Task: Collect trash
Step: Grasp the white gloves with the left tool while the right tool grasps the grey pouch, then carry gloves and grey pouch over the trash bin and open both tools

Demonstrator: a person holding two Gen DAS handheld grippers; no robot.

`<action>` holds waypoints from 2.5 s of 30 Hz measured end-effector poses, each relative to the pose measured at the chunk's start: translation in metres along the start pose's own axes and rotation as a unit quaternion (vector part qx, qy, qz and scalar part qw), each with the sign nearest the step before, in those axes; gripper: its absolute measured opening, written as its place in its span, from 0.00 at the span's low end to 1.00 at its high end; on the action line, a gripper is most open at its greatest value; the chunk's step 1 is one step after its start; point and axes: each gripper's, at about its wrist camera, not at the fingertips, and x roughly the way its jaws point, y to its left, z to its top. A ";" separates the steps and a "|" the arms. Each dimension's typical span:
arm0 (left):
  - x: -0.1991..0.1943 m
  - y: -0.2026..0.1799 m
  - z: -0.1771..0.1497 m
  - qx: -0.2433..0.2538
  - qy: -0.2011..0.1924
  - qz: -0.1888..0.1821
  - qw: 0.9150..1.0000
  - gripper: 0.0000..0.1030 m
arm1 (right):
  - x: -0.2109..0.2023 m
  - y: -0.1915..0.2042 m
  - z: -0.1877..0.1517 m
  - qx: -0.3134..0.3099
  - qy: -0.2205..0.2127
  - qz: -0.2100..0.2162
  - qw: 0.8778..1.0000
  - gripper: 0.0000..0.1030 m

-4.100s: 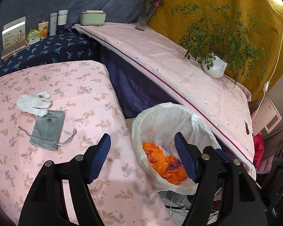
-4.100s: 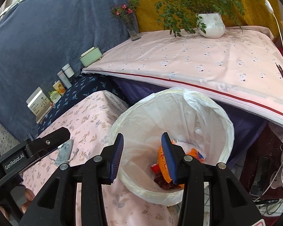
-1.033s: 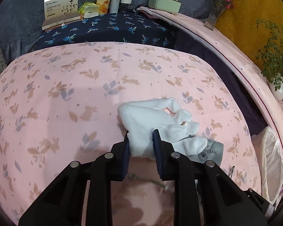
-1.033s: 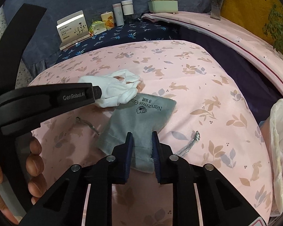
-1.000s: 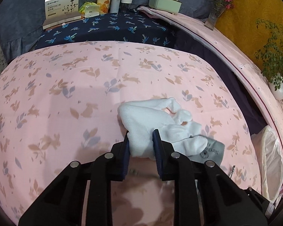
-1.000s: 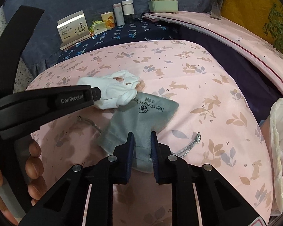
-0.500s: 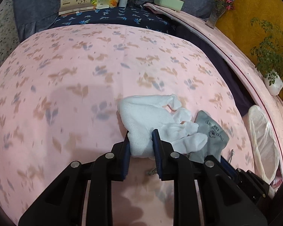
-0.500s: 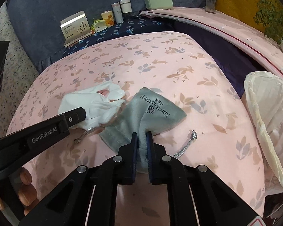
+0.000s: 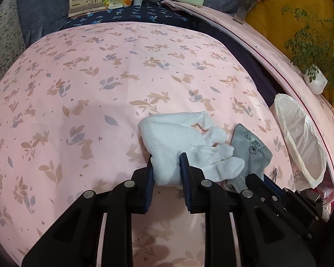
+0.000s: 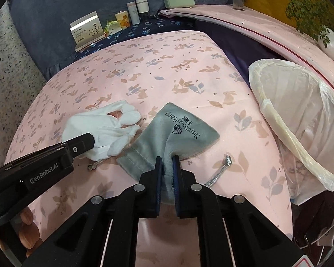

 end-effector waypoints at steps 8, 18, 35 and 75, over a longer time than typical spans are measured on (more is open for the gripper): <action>-0.005 -0.014 -0.004 0.010 0.002 -0.003 1.000 0.19 | -0.017 -0.015 -0.003 0.014 -0.011 -0.002 1.000 0.08; -0.016 -0.024 0.000 0.015 -0.008 -0.006 1.000 0.17 | -0.043 -0.029 0.008 0.029 -0.043 0.000 0.999 0.08; -0.041 -0.061 0.017 0.039 -0.039 -0.025 0.998 0.16 | -0.078 -0.077 0.022 0.074 -0.090 -0.014 0.993 0.08; -0.008 -0.245 0.044 0.169 -0.032 -0.114 0.978 0.48 | -0.103 -0.220 0.029 0.198 -0.132 -0.072 0.969 0.10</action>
